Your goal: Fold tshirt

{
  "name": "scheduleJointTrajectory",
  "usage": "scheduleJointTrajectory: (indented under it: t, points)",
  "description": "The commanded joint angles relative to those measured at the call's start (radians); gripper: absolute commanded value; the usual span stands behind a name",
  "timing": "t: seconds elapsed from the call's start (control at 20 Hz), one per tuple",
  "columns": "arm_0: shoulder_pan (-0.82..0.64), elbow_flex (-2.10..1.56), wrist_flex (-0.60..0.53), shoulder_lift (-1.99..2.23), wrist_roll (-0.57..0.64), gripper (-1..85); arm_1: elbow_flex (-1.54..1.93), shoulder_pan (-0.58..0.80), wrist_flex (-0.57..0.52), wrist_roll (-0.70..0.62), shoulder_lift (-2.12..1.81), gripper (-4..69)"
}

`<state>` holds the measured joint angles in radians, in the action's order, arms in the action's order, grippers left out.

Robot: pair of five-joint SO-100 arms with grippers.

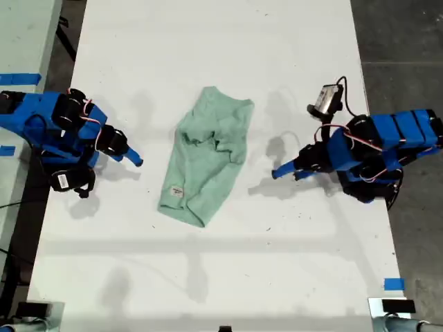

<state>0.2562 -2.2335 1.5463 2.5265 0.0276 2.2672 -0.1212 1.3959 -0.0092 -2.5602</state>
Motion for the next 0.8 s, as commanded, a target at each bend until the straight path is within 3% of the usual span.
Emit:
scheduleJointTrajectory:
  t: [0.0,0.15,0.55,0.75]
  points:
    - [-0.026,-0.074,0.060,0.198,-0.035,17.5,0.069,-0.034,0.066,0.057,-0.196,27.3]
    - [-0.037,-0.143,0.117,0.295,-0.063,17.5,0.141,-0.058,0.101,0.089,-0.334,27.4]
    - [-0.041,-0.192,0.118,0.376,-0.067,17.0,0.132,-0.060,0.091,0.098,-0.290,27.0]
    - [0.021,0.072,-0.067,-0.098,0.005,18.5,-0.189,-0.028,-0.072,-0.031,0.230,27.3]
